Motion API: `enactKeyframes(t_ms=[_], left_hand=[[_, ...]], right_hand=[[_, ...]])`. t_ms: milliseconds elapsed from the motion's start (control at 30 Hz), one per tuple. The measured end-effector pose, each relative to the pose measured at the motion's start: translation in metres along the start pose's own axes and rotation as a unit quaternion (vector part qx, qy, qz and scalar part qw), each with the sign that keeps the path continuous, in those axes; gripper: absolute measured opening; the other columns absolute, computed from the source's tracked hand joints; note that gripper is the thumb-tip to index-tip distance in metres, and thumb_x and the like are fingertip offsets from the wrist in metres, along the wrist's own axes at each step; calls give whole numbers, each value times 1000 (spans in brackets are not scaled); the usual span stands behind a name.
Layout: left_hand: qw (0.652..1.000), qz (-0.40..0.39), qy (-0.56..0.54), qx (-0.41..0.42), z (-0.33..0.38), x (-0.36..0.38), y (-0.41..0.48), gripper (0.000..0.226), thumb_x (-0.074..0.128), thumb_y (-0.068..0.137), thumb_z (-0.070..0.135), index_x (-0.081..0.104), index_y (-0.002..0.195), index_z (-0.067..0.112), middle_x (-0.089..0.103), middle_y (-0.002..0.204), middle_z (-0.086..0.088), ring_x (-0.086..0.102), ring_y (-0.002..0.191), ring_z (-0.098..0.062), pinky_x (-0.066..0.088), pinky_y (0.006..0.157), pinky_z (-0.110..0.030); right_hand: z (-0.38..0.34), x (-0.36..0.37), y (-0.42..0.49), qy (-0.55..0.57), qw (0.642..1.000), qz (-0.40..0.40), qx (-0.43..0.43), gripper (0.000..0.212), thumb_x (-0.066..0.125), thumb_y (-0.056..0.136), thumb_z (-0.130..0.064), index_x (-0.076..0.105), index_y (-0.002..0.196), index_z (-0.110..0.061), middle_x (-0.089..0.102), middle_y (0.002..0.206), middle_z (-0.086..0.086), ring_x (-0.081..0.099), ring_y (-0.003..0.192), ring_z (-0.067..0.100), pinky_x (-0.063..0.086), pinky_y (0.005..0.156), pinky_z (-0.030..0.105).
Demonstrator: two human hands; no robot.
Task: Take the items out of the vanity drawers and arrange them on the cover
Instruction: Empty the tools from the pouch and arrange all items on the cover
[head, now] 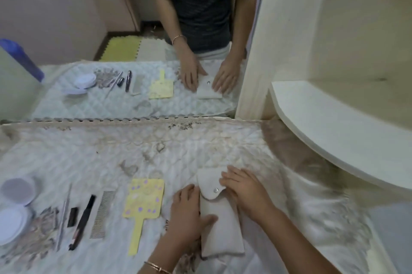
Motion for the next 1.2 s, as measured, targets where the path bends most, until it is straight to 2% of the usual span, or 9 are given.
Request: enactKeyframes(t_ms=[133, 233, 400, 533, 667, 800, 967, 1100, 1200], left_hand=[[983, -9, -182, -27, 4, -1, -2, 80, 66, 70, 45, 31, 135, 15, 36, 140, -3, 34, 127, -19, 27, 101, -25], [906, -20, -419, -62, 6, -5, -6, 64, 72, 75, 15, 38, 129, 14, 56, 112, 1, 56, 96, -10, 47, 80, -18], [885, -35, -461, -57, 9, -7, -7, 67, 74, 51, 45, 53, 110, 21, 67, 101, -4, 64, 87, -16, 54, 83, -38], [839, -104, -534, 2, 20, -8, -22, 26, 73, 70, 27, 66, 93, 18, 74, 94, -5, 69, 85, -19, 53, 66, -31], [822, -111, -555, 54, 34, -13, -45, 22, 67, 80, 8, 64, 101, 12, 73, 91, -1, 69, 85, -13, 53, 68, -23], [822, -95, -559, 54, 39, -15, -62, 27, 68, 72, 17, 66, 99, 14, 75, 93, -4, 69, 87, -16, 53, 73, -25], [829, -9, -560, -10, 44, -10, -74, 37, 72, 62, 39, 68, 84, 9, 73, 82, -7, 65, 71, -17, 48, 64, -30], [816, 12, -578, -17, 57, -8, -87, 9, 67, 79, 19, 69, 79, 11, 71, 67, 0, 60, 53, -8, 43, 46, -15], [820, 34, -571, -29, 61, -5, -98, 6, 66, 81, 16, 68, 83, 10, 69, 68, 0, 59, 53, -7, 42, 47, -15]], right_hand=[[2, -8, 4, 81, 996, 32, 24, 29, 44, 81, -30, 72, 78, -23, 75, 86, -5, 70, 88, 14, 48, 84, 30], [4, -29, 2, 213, 968, 70, 110, 33, 42, 91, -33, 67, 84, -12, 70, 83, 5, 62, 80, 20, 48, 75, 37], [8, -59, -3, 380, 883, 169, 216, 25, 52, 92, -19, 62, 75, -4, 60, 68, 16, 46, 61, 9, 36, 58, 21], [15, -75, -17, 429, 826, 239, 278, 32, 53, 90, -20, 54, 60, -14, 45, 57, -4, 40, 59, 11, 33, 58, 27], [15, -94, -20, 299, 885, 252, 253, 18, 57, 88, -19, 65, 74, -11, 43, 63, -9, 41, 62, 8, 29, 60, 20], [15, -88, -23, 226, 919, 206, 250, 15, 58, 85, -14, 62, 99, -12, 45, 77, -4, 43, 69, 12, 27, 64, 23], [10, -94, -41, 381, 898, 178, 128, 22, 65, 80, -8, 62, 72, -29, 55, 67, -10, 51, 60, 2, 38, 60, 10], [-3, -73, -54, 380, 923, 9, 57, 11, 76, 72, -16, 69, 76, -23, 58, 74, -12, 54, 74, -5, 40, 66, 7], [-5, -66, -58, 367, 929, -38, 25, 30, 80, 66, -19, 58, 71, -38, 55, 77, -13, 51, 79, -10, 38, 69, 5]])
Point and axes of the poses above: each hand's wrist, its own y-axis towards the middle knuckle, its own x-axis out of the palm, z = x × y, the point moved 6 cm from there along y, towards the middle knuckle
